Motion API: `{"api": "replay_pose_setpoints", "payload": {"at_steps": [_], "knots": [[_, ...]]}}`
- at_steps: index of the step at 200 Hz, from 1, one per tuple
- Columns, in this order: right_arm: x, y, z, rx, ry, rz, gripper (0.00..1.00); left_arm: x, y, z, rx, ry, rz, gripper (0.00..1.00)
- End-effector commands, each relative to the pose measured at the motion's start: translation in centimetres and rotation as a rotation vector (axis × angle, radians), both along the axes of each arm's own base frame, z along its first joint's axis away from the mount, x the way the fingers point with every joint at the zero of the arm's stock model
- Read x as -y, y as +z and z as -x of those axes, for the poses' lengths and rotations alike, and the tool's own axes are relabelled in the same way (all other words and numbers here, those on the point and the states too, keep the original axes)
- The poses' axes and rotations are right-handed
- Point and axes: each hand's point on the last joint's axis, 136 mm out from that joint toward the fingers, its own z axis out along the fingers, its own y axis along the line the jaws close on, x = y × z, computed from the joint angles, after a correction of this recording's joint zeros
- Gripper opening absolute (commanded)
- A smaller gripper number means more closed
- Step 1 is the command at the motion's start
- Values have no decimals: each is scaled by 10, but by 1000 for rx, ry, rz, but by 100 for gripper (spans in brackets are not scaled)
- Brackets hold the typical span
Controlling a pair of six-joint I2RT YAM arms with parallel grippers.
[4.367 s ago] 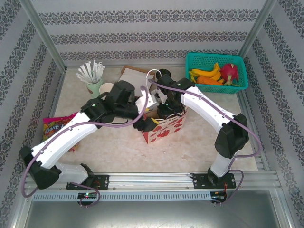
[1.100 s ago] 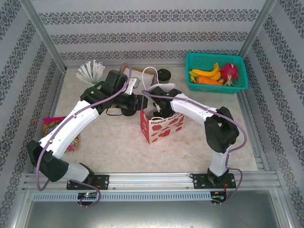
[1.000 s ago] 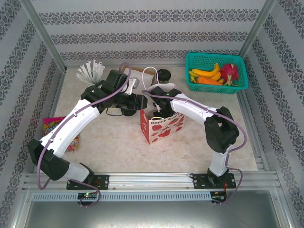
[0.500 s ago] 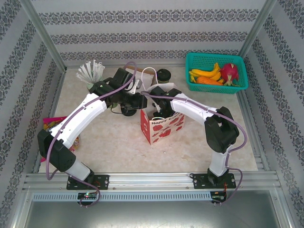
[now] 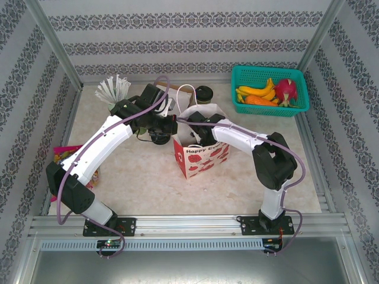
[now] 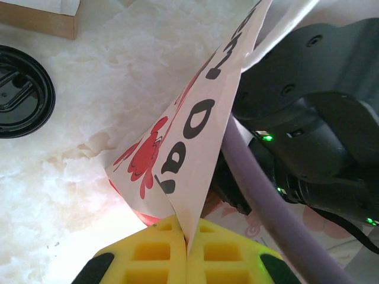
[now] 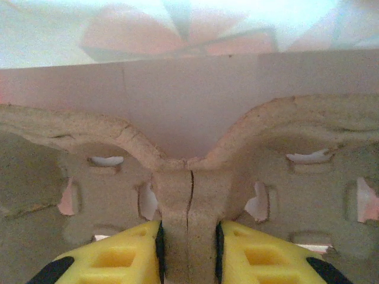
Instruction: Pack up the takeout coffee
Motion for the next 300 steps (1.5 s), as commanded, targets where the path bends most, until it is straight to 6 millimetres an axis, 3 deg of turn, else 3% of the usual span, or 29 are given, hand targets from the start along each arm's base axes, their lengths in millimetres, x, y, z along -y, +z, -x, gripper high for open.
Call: {"api": "replay_pose_setpoints", "payload": {"at_steps": [1,24,40,62,84,106,143,169,252,271,300], "knots": [[5,-10,3,-21,-25,35,37,-8,16,-3,53,1,-15,5],[-5,14,-2,26,1,-25,55,-11,16,-3,70,-4,-34,4],[-14,36,-5,58,26,-87,62,-12,17,-4,80,-11,-47,4],[-24,60,-1,62,60,-164,70,-14,16,-4,82,-22,-64,4],[-29,71,6,53,93,-206,71,-15,14,-4,78,-30,-82,4],[-27,72,12,42,130,-207,60,-17,14,-5,78,-31,-95,5],[-9,52,15,1,155,-115,20,-19,17,-6,95,-36,-111,5],[-2,38,16,-28,160,-57,0,-20,17,-7,99,-41,-118,6],[10,-20,13,-83,110,98,0,-18,19,-6,103,-55,-99,5],[7,-16,12,-71,117,103,0,-18,19,-6,99,-57,-87,5],[-4,8,9,-26,118,29,0,-19,19,-7,99,-55,-88,5]]}}
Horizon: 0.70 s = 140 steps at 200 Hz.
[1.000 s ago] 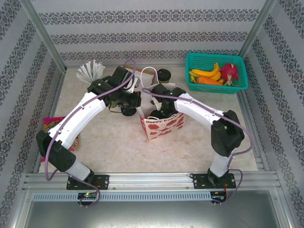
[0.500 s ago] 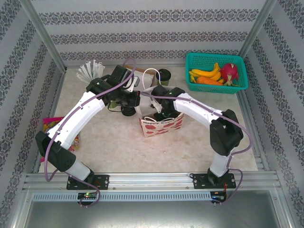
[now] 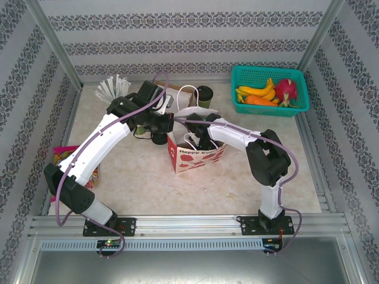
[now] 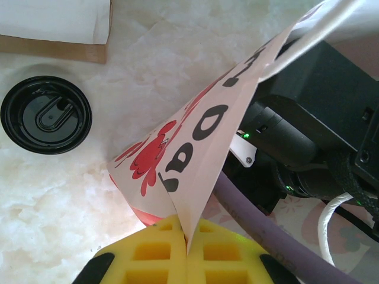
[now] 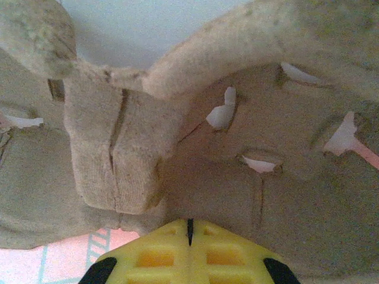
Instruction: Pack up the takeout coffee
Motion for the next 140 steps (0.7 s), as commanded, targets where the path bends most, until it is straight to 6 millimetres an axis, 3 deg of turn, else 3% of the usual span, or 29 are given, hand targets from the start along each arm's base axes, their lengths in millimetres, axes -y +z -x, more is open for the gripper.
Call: {"api": "replay_pose_setpoints", "payload": {"at_steps": [1,25,49,73,107,140], "knots": [[-4,19,-1,39,0,-23,0,-2,7,-1,15,-15,5,5],[-9,29,1,50,10,-67,1,-1,5,-1,11,-20,11,6],[0,7,0,33,-16,1,4,-2,4,-2,12,-20,10,6],[1,-8,-3,8,-41,37,16,-5,1,-2,8,-21,-3,6],[-21,19,-5,41,-32,-84,25,-9,-1,-4,6,-15,-27,5],[-29,51,-2,74,-16,-181,32,-8,1,-3,11,-24,-20,4]]}}
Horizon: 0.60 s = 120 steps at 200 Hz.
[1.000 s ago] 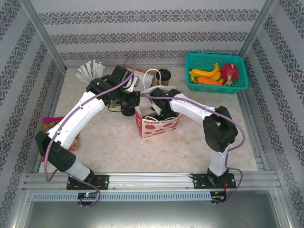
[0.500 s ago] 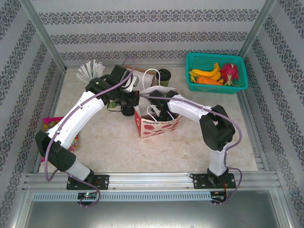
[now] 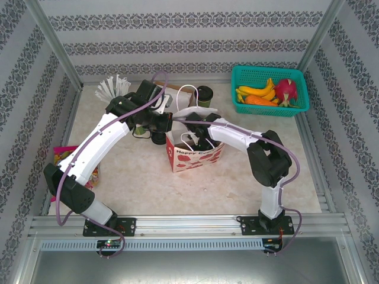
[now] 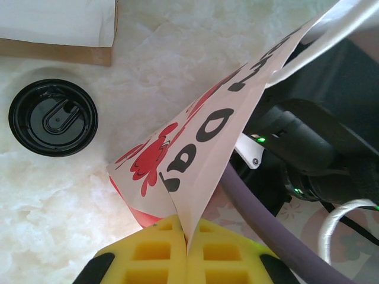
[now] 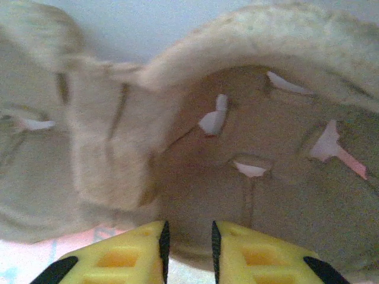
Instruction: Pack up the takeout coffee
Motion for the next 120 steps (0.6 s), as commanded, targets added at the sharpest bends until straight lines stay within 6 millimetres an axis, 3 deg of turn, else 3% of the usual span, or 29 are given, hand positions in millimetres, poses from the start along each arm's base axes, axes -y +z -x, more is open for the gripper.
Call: {"api": "replay_pose_setpoints", "payload": {"at_steps": [1,59,83,120], "knots": [[-19,42,0,61,17,-122,32,-4,2,-1,6,-15,-10,4],[-35,104,2,140,96,-297,47,-2,-6,0,-17,-22,-10,3],[-47,142,1,208,144,-428,53,0,-7,2,-22,-39,-7,2],[-69,205,19,284,288,-680,60,-1,-12,4,-43,-50,-19,1]]}}
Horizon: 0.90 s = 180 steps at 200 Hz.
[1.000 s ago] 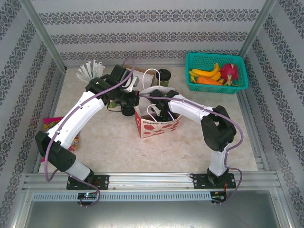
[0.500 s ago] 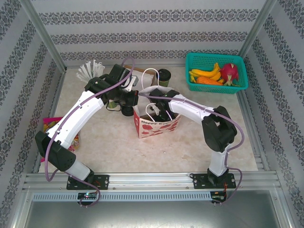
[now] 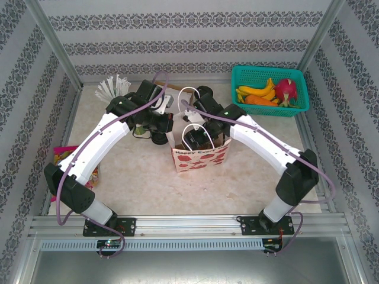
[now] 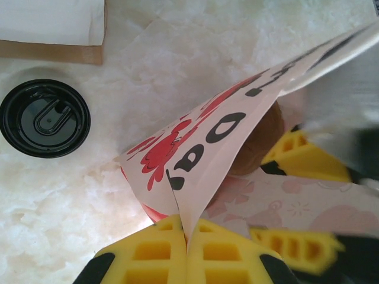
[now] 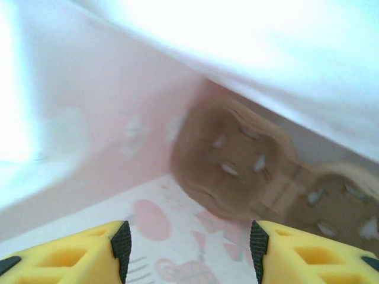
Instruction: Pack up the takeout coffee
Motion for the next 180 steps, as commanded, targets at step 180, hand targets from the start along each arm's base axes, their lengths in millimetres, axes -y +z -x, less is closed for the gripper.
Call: {"api": "replay_pose_setpoints", "payload": {"at_steps": [180], "knots": [[68,96,-40,505,376,-37,94,6,5,12,18,-290,-60,5]]}}
